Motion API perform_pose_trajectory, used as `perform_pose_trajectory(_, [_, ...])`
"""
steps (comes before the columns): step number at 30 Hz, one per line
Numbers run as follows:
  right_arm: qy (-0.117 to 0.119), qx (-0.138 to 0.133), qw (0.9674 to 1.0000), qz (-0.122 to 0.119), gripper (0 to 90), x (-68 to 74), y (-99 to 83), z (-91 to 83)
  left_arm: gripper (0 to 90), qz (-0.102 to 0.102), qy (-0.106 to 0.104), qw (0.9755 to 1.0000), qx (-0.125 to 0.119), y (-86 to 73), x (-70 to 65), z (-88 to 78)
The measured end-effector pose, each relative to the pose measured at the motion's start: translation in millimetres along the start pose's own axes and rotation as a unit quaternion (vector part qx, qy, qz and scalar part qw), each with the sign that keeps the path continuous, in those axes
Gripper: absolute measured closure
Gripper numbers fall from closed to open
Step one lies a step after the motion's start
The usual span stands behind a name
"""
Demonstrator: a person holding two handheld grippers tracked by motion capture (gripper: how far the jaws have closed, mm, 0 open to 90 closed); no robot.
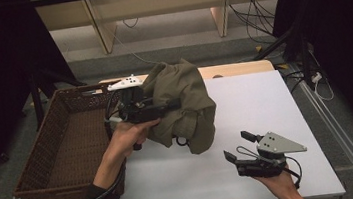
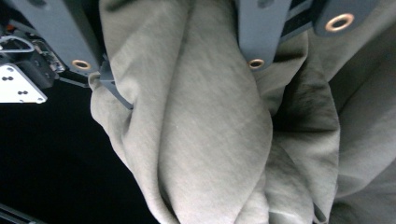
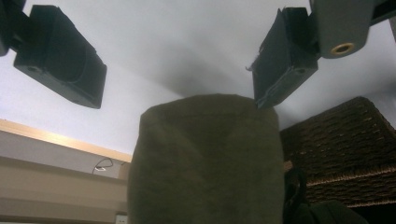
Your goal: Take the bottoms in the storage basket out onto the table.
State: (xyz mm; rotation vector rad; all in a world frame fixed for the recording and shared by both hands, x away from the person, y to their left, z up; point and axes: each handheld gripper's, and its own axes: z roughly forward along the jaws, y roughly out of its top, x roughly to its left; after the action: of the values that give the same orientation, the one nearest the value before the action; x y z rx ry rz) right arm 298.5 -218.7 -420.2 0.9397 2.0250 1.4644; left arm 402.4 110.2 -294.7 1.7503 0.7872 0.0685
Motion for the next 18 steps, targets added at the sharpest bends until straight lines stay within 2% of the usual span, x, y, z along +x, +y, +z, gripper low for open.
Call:
perform_pose_trajectory(9, [0.0,-0.002,1.0,-0.001,18.7,0.2,0.1,-0.5,58.7,0.002,-0.007,0.9999,0.012,-2.8,-4.1,11.1])
perform_pose_trajectory(18, [0.001,-0.002,1.0,-0.001,18.7,0.3,0.0,-0.2,58.7,0.002,-0.009,0.9999,0.011,-3.7,-5.0,15.1])
